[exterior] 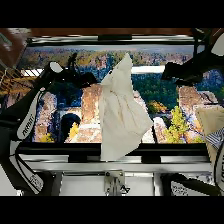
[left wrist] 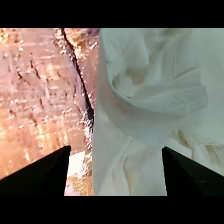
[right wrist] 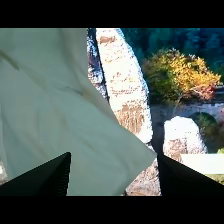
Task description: Fold the shirts.
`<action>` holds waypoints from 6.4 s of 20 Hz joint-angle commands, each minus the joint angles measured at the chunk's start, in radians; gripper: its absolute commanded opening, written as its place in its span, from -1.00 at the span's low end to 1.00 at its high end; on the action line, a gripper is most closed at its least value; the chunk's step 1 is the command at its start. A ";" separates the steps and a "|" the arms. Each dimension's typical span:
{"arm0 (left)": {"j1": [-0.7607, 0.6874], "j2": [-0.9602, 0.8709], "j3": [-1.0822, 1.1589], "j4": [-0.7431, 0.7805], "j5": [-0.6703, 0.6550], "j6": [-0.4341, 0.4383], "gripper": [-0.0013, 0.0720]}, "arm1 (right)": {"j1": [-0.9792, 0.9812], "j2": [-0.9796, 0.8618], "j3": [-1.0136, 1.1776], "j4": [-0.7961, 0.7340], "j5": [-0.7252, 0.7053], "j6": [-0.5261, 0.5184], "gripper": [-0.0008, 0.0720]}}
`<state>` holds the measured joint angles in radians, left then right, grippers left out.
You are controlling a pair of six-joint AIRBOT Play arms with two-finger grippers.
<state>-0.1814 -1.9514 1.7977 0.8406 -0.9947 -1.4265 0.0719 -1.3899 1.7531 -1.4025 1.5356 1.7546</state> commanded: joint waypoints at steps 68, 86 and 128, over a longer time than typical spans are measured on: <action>0.150 0.051 0.279 -0.138 -0.217 0.026 -0.81 | 0.011 -0.246 0.034 0.285 -0.085 -0.136 0.73; 0.038 0.743 -0.522 0.525 -0.490 -0.019 -0.81 | 0.111 -0.174 -0.028 0.230 -0.203 -0.135 0.86; 0.038 0.753 -0.535 0.264 0.010 -0.018 -0.81 | 0.128 -0.131 0.108 0.079 0.193 -0.074 -0.78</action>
<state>-0.1436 -1.1778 1.2560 1.1748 -1.0706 -1.4456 0.2058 -1.6432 1.8572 -1.1923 1.4948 1.6360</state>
